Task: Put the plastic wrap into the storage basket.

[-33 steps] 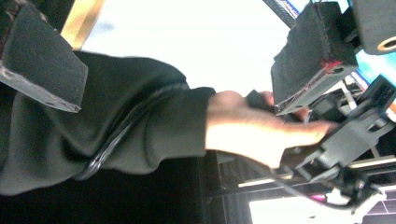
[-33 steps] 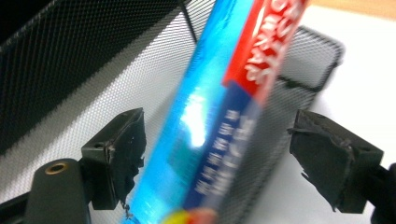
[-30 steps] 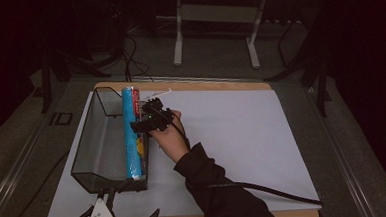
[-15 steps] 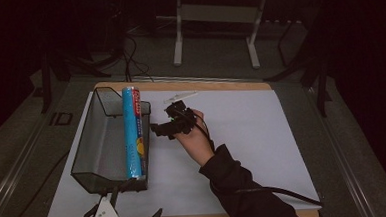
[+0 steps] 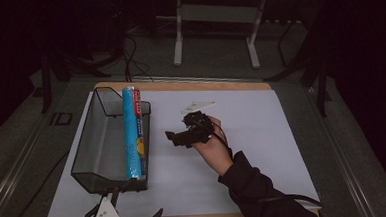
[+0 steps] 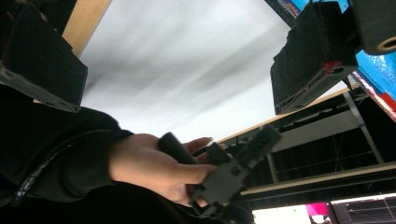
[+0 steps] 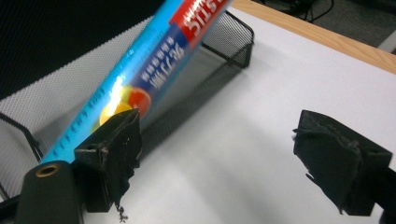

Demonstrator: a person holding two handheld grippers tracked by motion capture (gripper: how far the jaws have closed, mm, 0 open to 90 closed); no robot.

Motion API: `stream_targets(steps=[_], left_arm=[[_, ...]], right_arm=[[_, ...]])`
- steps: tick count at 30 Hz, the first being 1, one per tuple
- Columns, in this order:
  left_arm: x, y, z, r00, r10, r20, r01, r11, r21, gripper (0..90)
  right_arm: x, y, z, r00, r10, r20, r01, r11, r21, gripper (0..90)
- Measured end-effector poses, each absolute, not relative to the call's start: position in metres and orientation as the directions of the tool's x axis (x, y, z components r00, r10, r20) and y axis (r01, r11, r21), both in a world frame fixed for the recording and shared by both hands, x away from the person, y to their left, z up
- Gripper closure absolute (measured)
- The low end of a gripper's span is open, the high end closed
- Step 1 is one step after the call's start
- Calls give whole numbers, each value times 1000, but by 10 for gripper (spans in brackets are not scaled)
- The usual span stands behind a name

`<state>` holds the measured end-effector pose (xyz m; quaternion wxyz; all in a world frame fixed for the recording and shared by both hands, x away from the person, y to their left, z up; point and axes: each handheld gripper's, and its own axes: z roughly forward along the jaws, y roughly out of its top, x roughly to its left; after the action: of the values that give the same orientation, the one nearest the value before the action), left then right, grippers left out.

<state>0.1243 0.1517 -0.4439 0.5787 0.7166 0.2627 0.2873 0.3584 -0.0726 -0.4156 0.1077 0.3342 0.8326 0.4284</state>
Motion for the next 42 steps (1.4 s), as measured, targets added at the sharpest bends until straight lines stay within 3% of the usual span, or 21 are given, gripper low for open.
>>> stream_targets(steps=[18, 42], left_arm=[[126, 149, -445, 698, 708, 106, 51, -197, 979, 45], [126, 148, -446, 699, 706, 113, 50, -206, 977, 45]], right_arm=[[319, -144, -432, -773, 626, 103, 436, 406, 803, 156], [280, -218, -454, -727, 677, 114, 454, 348, 820, 151]])
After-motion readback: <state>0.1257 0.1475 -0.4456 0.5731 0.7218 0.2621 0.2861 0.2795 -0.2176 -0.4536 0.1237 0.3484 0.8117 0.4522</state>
